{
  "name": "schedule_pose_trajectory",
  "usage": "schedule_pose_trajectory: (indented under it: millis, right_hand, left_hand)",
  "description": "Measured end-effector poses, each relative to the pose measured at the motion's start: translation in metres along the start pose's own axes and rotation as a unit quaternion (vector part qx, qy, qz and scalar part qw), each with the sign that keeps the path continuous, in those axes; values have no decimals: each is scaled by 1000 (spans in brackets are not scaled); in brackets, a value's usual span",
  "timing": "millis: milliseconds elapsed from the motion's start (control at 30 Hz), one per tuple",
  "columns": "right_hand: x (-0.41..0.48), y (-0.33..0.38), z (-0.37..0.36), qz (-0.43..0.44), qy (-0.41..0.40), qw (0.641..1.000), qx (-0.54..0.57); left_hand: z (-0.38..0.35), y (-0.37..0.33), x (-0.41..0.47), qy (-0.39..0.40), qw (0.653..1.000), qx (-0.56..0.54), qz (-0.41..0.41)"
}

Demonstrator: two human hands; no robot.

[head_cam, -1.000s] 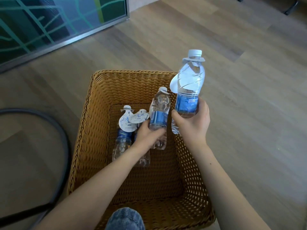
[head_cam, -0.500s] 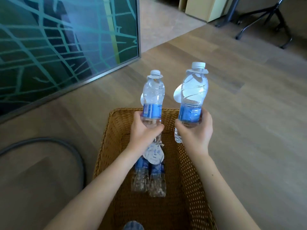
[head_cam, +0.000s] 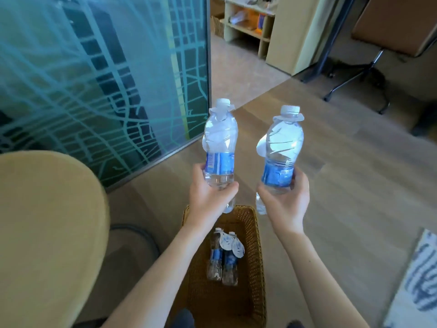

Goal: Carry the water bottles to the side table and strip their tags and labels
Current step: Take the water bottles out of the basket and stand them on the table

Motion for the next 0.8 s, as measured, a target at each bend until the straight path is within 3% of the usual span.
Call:
schedule_pose_trajectory:
  millis: [267,400,567,800]
  right_hand:
    - [4,257,57,21,34,999,-4]
    - [-11,346,60,33,68,997,15]
    - [-46,391,22,57,154,986,41]
    - [-120,388,-83,35,305,950,63]
  left_hand:
    - [86,-253,-30,-7,1000,-2,-25]
    - [134,-335,-55,-40,999,-4,-31]
    - [202,-356,-84,-116,993,-22,-7]
    - [312,-302,-134,-253,965,-31,66]
Point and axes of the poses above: each hand's wrist, its own x-axis towards the middle knuckle, its own z-axis out of the back of the hand, y = z × x, the point moved 5 cm from there along x, towards the middle knuckle, and after that the axes turned 2 degrees about y, right-handed, at the moved point
